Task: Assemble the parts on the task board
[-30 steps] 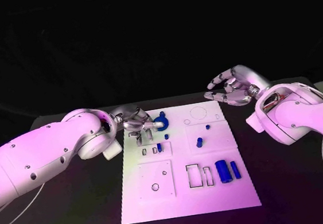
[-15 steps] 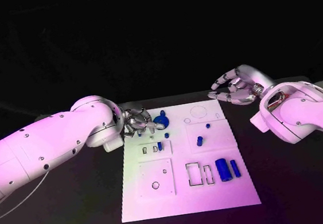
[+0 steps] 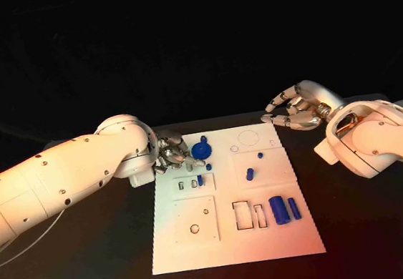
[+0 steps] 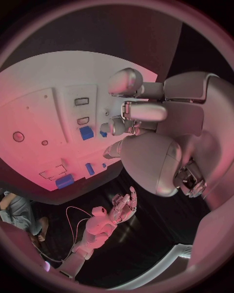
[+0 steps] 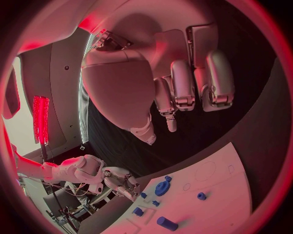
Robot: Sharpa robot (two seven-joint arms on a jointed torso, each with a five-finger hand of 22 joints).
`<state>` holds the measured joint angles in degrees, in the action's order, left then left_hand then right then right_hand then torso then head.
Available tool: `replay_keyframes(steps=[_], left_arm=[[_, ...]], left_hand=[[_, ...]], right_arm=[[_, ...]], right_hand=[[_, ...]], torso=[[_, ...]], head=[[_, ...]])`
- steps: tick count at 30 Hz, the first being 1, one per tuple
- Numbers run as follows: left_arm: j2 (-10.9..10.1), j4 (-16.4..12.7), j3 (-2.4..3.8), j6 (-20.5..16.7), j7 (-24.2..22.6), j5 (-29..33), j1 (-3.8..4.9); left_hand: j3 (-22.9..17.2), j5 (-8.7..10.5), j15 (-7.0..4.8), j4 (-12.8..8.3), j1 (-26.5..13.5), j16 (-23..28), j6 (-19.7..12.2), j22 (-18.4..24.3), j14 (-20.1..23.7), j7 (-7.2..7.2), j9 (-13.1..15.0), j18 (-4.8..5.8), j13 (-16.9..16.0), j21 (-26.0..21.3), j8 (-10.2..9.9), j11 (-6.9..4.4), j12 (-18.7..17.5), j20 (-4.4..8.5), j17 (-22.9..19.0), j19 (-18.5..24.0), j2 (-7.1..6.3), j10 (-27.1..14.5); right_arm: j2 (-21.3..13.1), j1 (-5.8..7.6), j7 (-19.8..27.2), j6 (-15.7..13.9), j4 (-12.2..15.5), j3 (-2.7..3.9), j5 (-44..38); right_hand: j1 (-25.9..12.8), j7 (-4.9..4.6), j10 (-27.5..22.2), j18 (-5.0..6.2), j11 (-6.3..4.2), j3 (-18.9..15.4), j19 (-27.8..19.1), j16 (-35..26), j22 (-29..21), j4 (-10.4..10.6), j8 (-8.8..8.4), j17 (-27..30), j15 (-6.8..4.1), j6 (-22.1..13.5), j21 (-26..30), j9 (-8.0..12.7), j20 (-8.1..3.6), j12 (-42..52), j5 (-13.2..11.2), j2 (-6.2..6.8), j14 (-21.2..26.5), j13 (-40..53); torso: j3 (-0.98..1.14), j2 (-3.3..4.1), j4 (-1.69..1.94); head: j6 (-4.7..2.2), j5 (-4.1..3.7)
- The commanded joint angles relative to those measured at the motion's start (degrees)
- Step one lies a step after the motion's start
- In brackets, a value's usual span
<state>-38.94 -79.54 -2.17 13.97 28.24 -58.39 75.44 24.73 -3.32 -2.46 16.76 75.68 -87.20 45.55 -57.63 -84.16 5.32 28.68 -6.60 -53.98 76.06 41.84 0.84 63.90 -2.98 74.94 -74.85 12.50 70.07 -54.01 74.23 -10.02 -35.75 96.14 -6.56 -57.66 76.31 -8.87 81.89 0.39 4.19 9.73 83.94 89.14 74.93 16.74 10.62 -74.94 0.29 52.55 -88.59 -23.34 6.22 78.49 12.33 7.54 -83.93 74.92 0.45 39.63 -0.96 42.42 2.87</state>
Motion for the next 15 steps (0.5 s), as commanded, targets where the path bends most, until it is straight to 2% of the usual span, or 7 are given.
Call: replay_keyframes(steps=[1, 6, 9, 12, 15], left_arm=[[0.6, 0.3, -0.13, 2.8, 1.0, -0.2, 0.11], [1.4, 0.8, -0.36, 3.2, 1.1, -0.6, 0.1], [1.9, 1.1, -0.46, 3.7, 1.2, -2.0, 0.08], [2.2, 1.3, -0.52, 4.2, 1.2, -3.0, 0.05], [2.5, 1.4, -0.55, 4.7, 1.3, -3.5, 0.04]], left_hand=[[1.8, 0.22, -0.15, 0.0, -0.4, -0.3, -0.4, -0.1, -4.4, 0.06, -0.1, 0.62, -0.2, 0.3, -0.4, 0.25, 0.3, 0.07, 9.4, -0.4, 0.23, 0.0], [1.8, 0.23, -0.13, 0.0, -0.5, -0.4, -0.4, -0.3, -4.4, 0.08, -0.1, 0.65, -0.3, 0.4, -0.5, 0.27, 0.4, 0.05, 9.5, -0.4, 0.26, 0.1], [1.8, 0.22, -0.11, 0.0, -0.6, -0.5, -0.4, -0.5, -4.5, 0.1, -0.1, 0.69, -0.5, 0.5, -0.6, 0.28, 0.5, 0.04, 9.6, -0.5, 0.36, 0.2], [1.7, 0.22, -0.1, 0.0, -0.6, -0.5, -0.4, -0.6, -4.5, 0.1, -0.1, 0.7, -0.5, 0.5, -0.7, 0.29, 0.6, 0.03, 9.7, -0.5, 0.4, 0.2], [1.7, 0.22, -0.09, 0.0, -0.7, -0.4, -0.3, -0.6, -4.5, 0.11, -0.2, 0.69, -0.5, 0.5, -0.7, 0.3, 0.5, 0.02, 9.6, -0.5, 0.43, 0.1]], right_arm=[[0.0, 0.01, -0.6, 0.9, 0.1, 0.0, -0.5], [0.1, 0.01, -0.7, 0.9, 0.1, -0.01, -0.6], [0.1, 0.01, -0.9, 0.9, 0.1, -0.02, -0.6], [0.1, 0.01, -1.0, 0.9, 0.1, -0.02, -0.6], [0.1, 0.01, -1.1, 0.9, 0.2, -0.03, -0.6]], right_hand=[[-0.7, 0.15, -0.3, 0.12, -0.23, 0.0, 5.0, -0.4, 13.9, -0.1, 0.21, -12.3, -0.42, -0.1, 0.4, 0.0, -0.25, -0.3, 0.4, -0.07, -5.3, 5.9], [-0.8, 0.14, -0.3, 0.14, -0.23, 0.0, 5.0, -0.4, 13.8, -0.1, 0.21, -12.2, -0.42, -0.1, 0.4, 0.0, -0.26, -0.4, 0.4, -0.05, -5.3, 5.9], [-1.4, 0.13, -0.4, 0.18, -0.21, -0.1, 4.9, -0.5, 13.8, 0.0, 0.28, -12.1, -0.42, -0.3, 0.6, 0.0, -0.28, -0.5, 0.5, -0.17, -5.3, 5.8], [-1.4, 0.13, -0.4, 0.18, -0.21, -0.1, 4.9, -0.5, 13.8, 0.0, 0.28, -12.1, -0.42, -0.3, 0.6, 0.0, -0.28, -0.5, 0.5, -0.17, -5.3, 5.8], [-1.4, 0.13, -0.4, 0.18, -0.21, -0.1, 4.9, -0.5, 13.8, 0.0, 0.28, -12.1, -0.42, -0.3, 0.6, 0.0, -0.28, -0.5, 0.5, -0.17, -5.3, 5.8]], torso=[[0.02, 0.07, -0.15], [0.0, 0.09, -0.18], [-0.05, 0.16, -0.13], [-0.1, 0.19, -0.12], [-0.04, 0.17, -0.16]], head=[[0.02, 0.17], [-0.01, 0.2], [-0.33, 0.18], [-0.28, 0.21], [-0.01, 0.34]])
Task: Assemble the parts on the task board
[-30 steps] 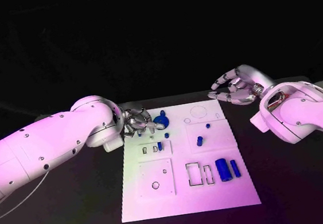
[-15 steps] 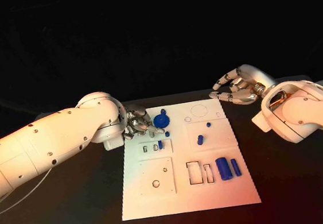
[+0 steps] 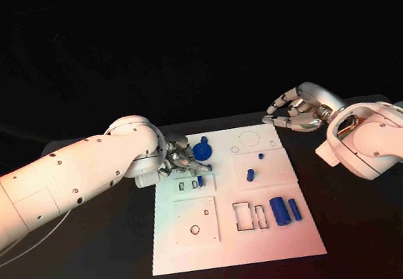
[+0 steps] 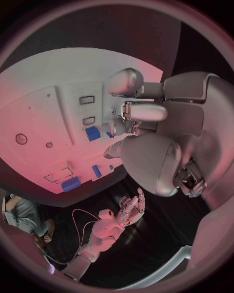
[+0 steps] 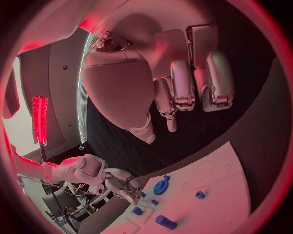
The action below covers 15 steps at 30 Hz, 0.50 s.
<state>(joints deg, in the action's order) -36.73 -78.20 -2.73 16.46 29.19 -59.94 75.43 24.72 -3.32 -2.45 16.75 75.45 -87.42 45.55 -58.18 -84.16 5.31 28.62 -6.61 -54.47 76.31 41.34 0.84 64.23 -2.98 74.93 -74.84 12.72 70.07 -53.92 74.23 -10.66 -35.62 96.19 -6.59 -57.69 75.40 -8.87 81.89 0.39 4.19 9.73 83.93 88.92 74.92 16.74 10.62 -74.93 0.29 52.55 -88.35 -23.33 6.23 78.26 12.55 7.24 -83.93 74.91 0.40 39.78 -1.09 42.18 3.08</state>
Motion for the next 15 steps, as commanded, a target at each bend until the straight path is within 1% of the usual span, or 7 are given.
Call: replay_keyframes(steps=[1, 4, 8, 10, 15], left_arm=[[0.3, 0.1, -0.01, 2.4, 0.4, -2.1, 0.04], [0.4, 0.2, -0.02, 3.0, 0.6, -2.3, 0.03], [0.5, 0.3, -0.03, 3.6, 0.7, -2.5, 0.02], [0.5, 0.3, -0.03, 3.7, 0.7, -2.5, 0.02], [0.7, 0.4, -0.04, 4.3, 0.8, -1.8, -0.01]], left_hand=[[1.7, 0.21, -0.08, 0.0, -0.5, -0.3, -0.3, 0.0, -4.5, 0.12, -0.1, 0.7, -0.2, 0.3, -0.2, 0.3, 0.3, 0.01, 9.7, -0.5, 0.25, 0.2], [1.7, 0.2, -0.07, 0.0, -0.5, -0.2, -0.2, -0.9, -4.4, 0.12, -0.1, 0.84, -1.0, 0.7, -0.4, 0.31, 1.0, -0.02, 9.6, -0.8, 0.52, 0.7], [1.6, 0.19, -0.08, -0.1, -0.5, -0.1, 0.2, -1.3, -4.4, 0.05, 0.0, 0.88, -1.7, 1.0, -0.4, 0.27, 1.7, -0.05, 9.3, -0.9, 0.75, 1.1], [1.6, 0.18, -0.08, -0.1, -0.5, -0.1, 0.3, -1.3, -4.4, 0.04, 0.0, 0.89, -1.8, 1.0, -0.4, 0.26, 1.7, -0.05, 9.3, -0.9, 0.78, 1.1], [1.6, 0.18, -0.09, -0.1, -0.5, -0.1, 0.4, -1.3, -4.4, 0.03, 0.0, 0.89, -1.8, 1.0, -0.4, 0.25, 1.8, -0.05, 9.3, -0.9, 0.8, 1.2]], right_arm=[[0.0, 0.01, -0.5, 0.7, 0.1, -0.01, -0.6], [0.0, 0.0, -0.5, 0.7, 0.1, -0.02, -0.6], [0.0, 0.0, -0.6, 0.7, 0.0, -0.03, -0.6], [0.0, -0.01, -0.6, 0.7, 0.0, -0.04, -0.6], [0.1, -0.03, -0.6, 0.7, 0.0, -0.05, -0.6]], right_hand=[[-0.5, 0.13, -0.4, 0.2, -0.21, -0.1, 4.9, -0.3, 13.7, 0.0, 0.29, -12.1, -0.42, -0.3, 0.4, 0.0, -0.29, -0.3, 0.2, 0.12, -5.3, 5.8], [-0.6, 0.13, -0.4, 0.19, -0.21, -0.1, 4.9, -0.3, 13.7, 0.0, 0.31, -12.1, -0.42, -0.3, 0.4, 0.0, -0.29, -0.4, 0.2, 0.09, -5.3, 5.8], [-0.6, 0.14, -0.4, 0.2, -0.21, -0.1, 4.8, -0.3, 13.7, 0.0, 0.34, -12.1, -0.42, -0.3, 0.4, 0.0, -0.29, -0.3, 0.2, 0.06, -5.3, 5.8], [-0.6, 0.14, -0.4, 0.2, -0.21, -0.1, 4.8, -0.3, 13.7, 0.0, 0.34, -12.1, -0.42, -0.3, 0.4, 0.0, -0.29, -0.3, 0.2, 0.06, -5.3, 5.8], [-0.6, 0.14, -0.4, 0.2, -0.21, -0.1, 4.8, -0.3, 13.7, 0.0, 0.34, -12.1, -0.42, -0.3, 0.4, 0.0, -0.29, -0.3, 0.2, 0.06, -5.3, 5.8]], torso=[[0.05, 0.01, -0.05], [0.04, 0.01, -0.06], [0.04, 0.02, -0.08], [0.09, 0.03, -0.04], [0.01, 0.05, -0.02]], head=[[0.24, 0.16], [0.19, 0.11], [0.35, -0.03], [0.45, -0.12], [0.55, -0.11]])
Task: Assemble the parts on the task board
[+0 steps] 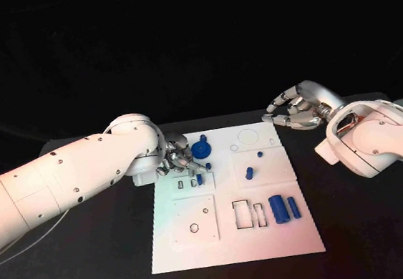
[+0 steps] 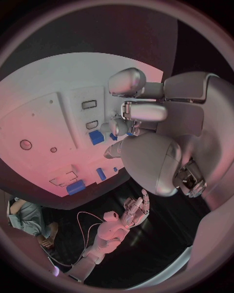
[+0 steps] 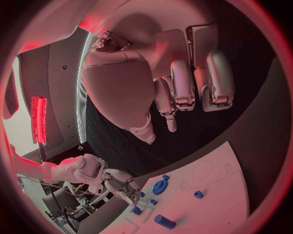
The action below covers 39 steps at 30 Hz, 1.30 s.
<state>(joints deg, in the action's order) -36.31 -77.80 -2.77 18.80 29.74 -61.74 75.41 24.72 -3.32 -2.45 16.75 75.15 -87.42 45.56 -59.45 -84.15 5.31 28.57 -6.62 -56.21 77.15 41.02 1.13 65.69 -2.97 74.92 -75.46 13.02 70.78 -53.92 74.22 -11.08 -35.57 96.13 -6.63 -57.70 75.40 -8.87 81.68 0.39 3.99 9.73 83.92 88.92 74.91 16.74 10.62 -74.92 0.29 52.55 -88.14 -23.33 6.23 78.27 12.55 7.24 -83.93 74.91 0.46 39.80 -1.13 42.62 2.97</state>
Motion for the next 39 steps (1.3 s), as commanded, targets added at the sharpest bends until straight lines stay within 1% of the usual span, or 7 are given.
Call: replay_keyframes(steps=[1, 15, 33, 36, 37, 38, 39], left_arm=[[0.3, 0.0, 0.0, 2.0, 0.2, 0.2, 0.0], [0.8, 0.5, -0.19, 3.4, 0.3, 0.9, -0.13], [1.3, 0.9, -0.33, 3.9, 0.3, 1.4, -0.25], [1.4, 1.1, -0.43, 4.4, 0.4, 1.4, -0.25], [1.4, 1.1, -0.45, 4.5, 0.4, 1.4, -0.25], [1.5, 1.1, -0.49, 4.6, 0.4, 1.5, -0.26], [1.5, 1.2, -0.52, 4.7, 0.4, 1.5, -0.26]], left_hand=[[1.6, 0.18, -0.09, -0.1, -0.2, -0.1, 0.3, -0.1, -4.4, 0.03, 0.1, 0.9, -0.1, 0.2, -0.1, -0.04, 0.3, -0.05, 9.3, -0.3, 0.5, 0.4], [0.8, -0.03, -0.16, -0.4, 1.8, -0.2, 0.7, -0.3, -4.4, -0.04, 0.5, 0.89, -0.3, 0.5, -0.7, -0.12, 0.6, -0.02, 9.4, -0.1, 1.33, 0.2], [-0.4, -0.1, -0.2, -0.1, 2.0, -0.2, 1.0, -0.8, -4.4, -0.11, 0.8, 0.94, -0.5, 0.8, -1.0, -0.17, 0.8, -0.02, 9.4, 0.0, 0.53, 0.1], [-5.2, -0.08, -0.26, 0.0, 1.2, -0.3, 1.2, -1.1, -4.4, -0.15, 1.4, 0.94, -0.7, 1.1, -1.8, -0.22, 0.9, 0.03, 9.4, 0.2, -1.59, 0.0], [-10.0, -0.15, -0.29, 0.1, -0.6, -0.3, 1.5, -1.2, -4.4, -0.3, 1.9, 0.98, -0.8, 1.3, -2.5, 0.13, 1.0, 0.01, 9.4, 0.3, -3.99, -0.1], [-13.2, -0.15, -0.19, 0.0, -1.0, -0.3, 1.7, -1.3, -4.4, -0.24, 2.1, 0.93, -0.9, 1.3, -2.9, -0.28, 1.0, 0.0, 9.4, 0.4, -5.11, -0.1], [-18.7, -0.15, -0.21, 0.1, -2.7, -0.3, 1.8, -1.4, -4.4, -0.22, 2.6, 0.99, -0.9, 1.4, -3.7, -0.3, 0.9, -0.08, 9.4, 0.5, -7.86, -0.1]], right_arm=[[0.1, -0.03, -0.2, 0.7, 0.0, -0.01, -0.6], [0.1, -0.09, -0.5, 0.7, -0.1, -0.04, -0.8], [0.2, -0.12, -0.6, 0.7, -0.3, -0.06, -0.9], [0.2, -0.13, -0.6, 0.7, -0.3, -0.07, -0.9], [0.2, -0.14, -0.6, 0.7, -0.3, -0.07, -0.9], [0.2, -0.14, -0.6, 0.7, -0.3, -0.07, -0.9], [0.2, -0.14, -0.6, 0.7, -0.3, -0.07, -0.9]], right_hand=[[-0.6, 0.14, -0.2, 0.2, -0.01, -0.1, 4.9, -0.3, 13.7, 0.0, 0.34, -12.1, -0.42, -0.3, 0.2, 0.0, -0.3, -0.3, 0.2, 0.06, -5.3, 5.8], [-0.8, 0.15, -0.2, 0.22, -0.03, -0.1, 4.8, -0.3, 13.7, -0.1, 0.43, -12.0, -0.43, -0.3, 0.3, 0.0, -0.31, -0.4, 0.1, -0.05, -5.2, 5.7], [-0.8, 0.17, -0.2, 0.24, -0.04, -0.1, 4.8, -0.4, 13.6, -0.1, 0.47, -11.9, -0.44, -0.3, 0.3, 0.0, -0.32, -0.4, 0.3, -0.06, -5.2, 5.7], [-0.8, 0.17, -0.2, 0.24, -0.04, -0.1, 4.8, -0.4, 13.6, -0.1, 0.47, -11.9, -0.44, -0.3, 0.3, 0.0, -0.32, -0.4, 0.3, -0.06, -5.2, 5.7], [-0.8, 0.17, -0.2, 0.24, -0.04, -0.1, 4.8, -0.4, 13.6, -0.1, 0.47, -11.9, -0.44, -0.3, 0.3, 0.0, -0.32, -0.4, 0.3, -0.06, -5.2, 5.7], [-0.8, 0.17, -0.2, 0.24, -0.04, -0.1, 4.8, -0.4, 13.6, -0.1, 0.47, -11.9, -0.44, -0.3, 0.3, 0.0, -0.32, -0.4, 0.3, -0.06, -5.2, 5.7], [-0.8, 0.17, -0.2, 0.24, -0.04, -0.1, 4.8, -0.4, 13.6, -0.1, 0.47, -11.9, -0.44, -0.3, 0.3, 0.0, -0.32, -0.4, 0.3, -0.06, -5.2, 5.7]], torso=[[-0.04, 0.02, 0.03], [0.01, 0.02, 0.01], [0.08, -0.03, 0.04], [0.1, -0.02, 0.03], [0.1, -0.01, 0.02], [0.12, -0.01, 0.01], [0.11, 0.0, -0.01]], head=[[0.15, -0.01], [0.81, 0.01], [1.06, 0.01], [1.12, 0.05], [1.12, 0.05], [1.12, 0.04], [1.12, 0.04]])
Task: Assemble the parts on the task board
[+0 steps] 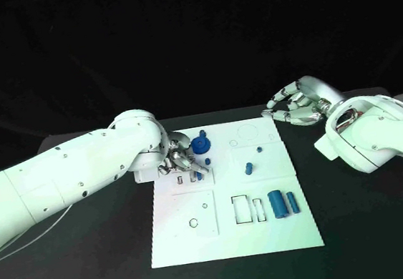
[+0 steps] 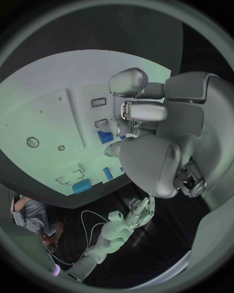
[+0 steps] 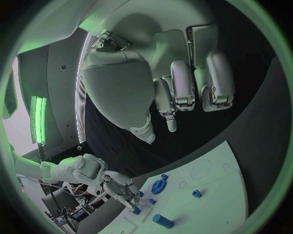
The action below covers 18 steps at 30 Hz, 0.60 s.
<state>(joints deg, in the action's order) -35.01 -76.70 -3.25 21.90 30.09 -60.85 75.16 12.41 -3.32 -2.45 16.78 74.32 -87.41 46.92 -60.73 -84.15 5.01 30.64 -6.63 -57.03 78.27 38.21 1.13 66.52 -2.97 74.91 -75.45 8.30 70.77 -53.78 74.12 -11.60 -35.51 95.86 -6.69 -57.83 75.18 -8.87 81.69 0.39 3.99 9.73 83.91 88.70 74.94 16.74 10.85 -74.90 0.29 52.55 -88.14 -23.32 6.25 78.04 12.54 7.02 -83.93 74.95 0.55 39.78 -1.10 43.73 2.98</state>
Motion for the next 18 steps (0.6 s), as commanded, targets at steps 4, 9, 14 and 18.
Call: replay_keyframes(steps=[4, 9, 14, 18], left_arm=[[0.3, 0.2, -0.09, 1.7, 0.1, 0.6, -0.03], [0.4, 0.2, -0.11, 1.7, 0.1, 0.7, -0.03], [0.5, 0.2, -0.12, 1.6, 0.1, 0.7, -0.04], [0.5, 0.2, -0.12, 1.5, 0.1, 0.8, -0.04]], left_hand=[[-30.4, 0.1, -0.15, -0.1, -9.8, -0.3, 1.3, -0.2, -4.4, -0.02, 2.3, 0.87, -0.2, 0.4, -2.8, 0.08, 0.2, -0.14, 9.3, 0.7, -13.81, 0.0], [-39.2, 0.04, -0.13, -0.1, -12.4, -0.3, 1.6, -0.4, -4.4, 0.23, 3.8, 0.94, -0.2, 0.5, -2.8, -0.15, 0.2, -0.22, 9.2, 0.6, -16.79, 0.0], [-41.0, 0.04, -0.13, -0.2, -12.9, -0.3, 1.6, -0.3, -4.4, 0.23, 4.2, 0.93, -0.2, 0.4, -2.8, -0.15, 0.2, -0.23, 9.2, 0.7, -17.43, 0.0], [-41.5, 0.05, -0.13, -0.1, -13.1, -0.3, 1.6, -0.4, -4.4, 0.23, 4.3, 0.94, -0.2, 0.5, -2.9, -0.16, 0.2, -0.23, 9.2, 0.6, -17.57, 0.0]], right_arm=[[0.0, -0.05, -0.1, 0.7, 0.0, -0.02, -0.7], [0.1, -0.07, -0.1, 0.7, 0.0, -0.02, -0.7], [0.1, -0.11, -0.1, 0.7, -0.1, -0.03, -0.7], [0.1, -0.13, -0.1, 0.7, -0.1, -0.04, -0.7]], right_hand=[[-0.6, 0.17, -0.2, 0.23, -0.04, -0.1, 4.8, -0.2, 13.6, -0.1, 0.25, -11.9, -0.44, -0.3, 0.4, 0.0, -0.33, -0.2, 0.3, 0.16, -5.2, 5.7], [-0.6, 0.17, -0.2, 0.23, -0.04, -0.1, 4.8, -0.2, 13.6, -0.1, 0.25, -11.9, -0.44, -0.3, 0.4, 0.0, -0.33, -0.2, 0.3, 0.16, -5.2, 5.7], [-0.6, 0.18, -0.2, 0.25, -0.05, -0.1, 4.8, -0.2, 13.6, -0.1, 0.3, -11.8, -0.45, -0.4, 0.4, 0.0, -0.34, -0.1, 0.5, 0.2, -5.2, 5.7], [-0.6, 0.18, -0.2, 0.25, -0.05, -0.1, 4.8, -0.2, 13.6, -0.1, 0.3, -11.8, -0.45, -0.4, 0.4, 0.0, -0.34, -0.1, 0.5, 0.2, -5.2, 5.7]], torso=[[0.0, 0.04, -0.05], [0.03, 0.02, -0.04], [0.04, 0.03, -0.02], [0.02, 0.05, 0.01]], head=[[-0.02, -0.02], [0.01, -0.08], [0.01, -0.13], [-0.01, -0.21]])
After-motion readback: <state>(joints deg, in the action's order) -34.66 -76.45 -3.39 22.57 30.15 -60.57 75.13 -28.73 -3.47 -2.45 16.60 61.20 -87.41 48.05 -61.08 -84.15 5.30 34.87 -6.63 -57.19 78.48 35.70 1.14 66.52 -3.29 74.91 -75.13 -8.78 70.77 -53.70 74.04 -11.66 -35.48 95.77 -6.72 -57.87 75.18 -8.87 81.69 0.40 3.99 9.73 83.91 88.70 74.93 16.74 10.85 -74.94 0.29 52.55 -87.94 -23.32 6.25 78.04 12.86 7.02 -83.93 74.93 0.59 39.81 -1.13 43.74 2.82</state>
